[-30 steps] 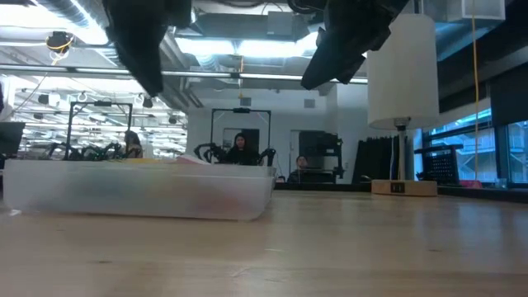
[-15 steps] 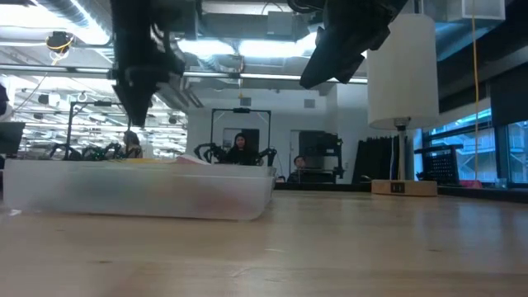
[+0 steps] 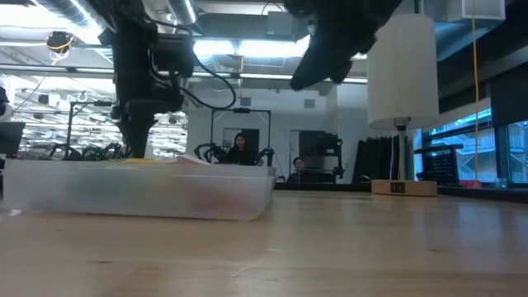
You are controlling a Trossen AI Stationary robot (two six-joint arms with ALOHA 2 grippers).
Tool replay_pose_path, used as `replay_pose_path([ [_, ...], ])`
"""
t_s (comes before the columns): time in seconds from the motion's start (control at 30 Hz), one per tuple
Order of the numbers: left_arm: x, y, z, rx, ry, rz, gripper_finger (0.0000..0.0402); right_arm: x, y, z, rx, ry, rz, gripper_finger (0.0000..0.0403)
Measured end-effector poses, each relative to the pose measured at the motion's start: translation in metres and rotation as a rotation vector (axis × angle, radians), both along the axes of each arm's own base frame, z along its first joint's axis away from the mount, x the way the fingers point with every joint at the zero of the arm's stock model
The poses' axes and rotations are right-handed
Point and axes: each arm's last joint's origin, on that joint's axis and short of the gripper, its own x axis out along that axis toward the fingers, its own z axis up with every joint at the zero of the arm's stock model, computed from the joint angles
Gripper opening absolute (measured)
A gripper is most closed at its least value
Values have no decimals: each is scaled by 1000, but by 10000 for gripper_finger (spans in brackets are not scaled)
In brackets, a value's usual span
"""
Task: Pack school essentials
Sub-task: Close the lid of the supply box
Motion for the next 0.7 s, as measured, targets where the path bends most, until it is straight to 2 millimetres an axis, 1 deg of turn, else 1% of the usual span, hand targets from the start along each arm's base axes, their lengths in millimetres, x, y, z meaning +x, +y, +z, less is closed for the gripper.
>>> replay_pose_path([
  [0.1, -1, 1, -5, -17, -20, -19, 2, 5, -26, -2, 2, 10, -70, 35],
  [0.27, 0, 0, -11, -24, -50, -25, 1, 7, -81, -9, 41, 60, -221, 35],
  [0.33, -2, 0, -15, -25, -47, -25, 1, 5, -102, -16, 42, 110, -287, 35],
  [0.43, -5, -2, -19, -34, -33, -33, 1, 6, -129, -33, 46, 174, -362, 35],
  [0.6, -7, -3, -29, -42, -48, -55, 1, 11, -159, -66, 116, 255, -372, 35],
  [0.7, -7, -4, -34, -54, -72, -83, 1, 16, -170, -80, 159, 248, -358, 35],
])
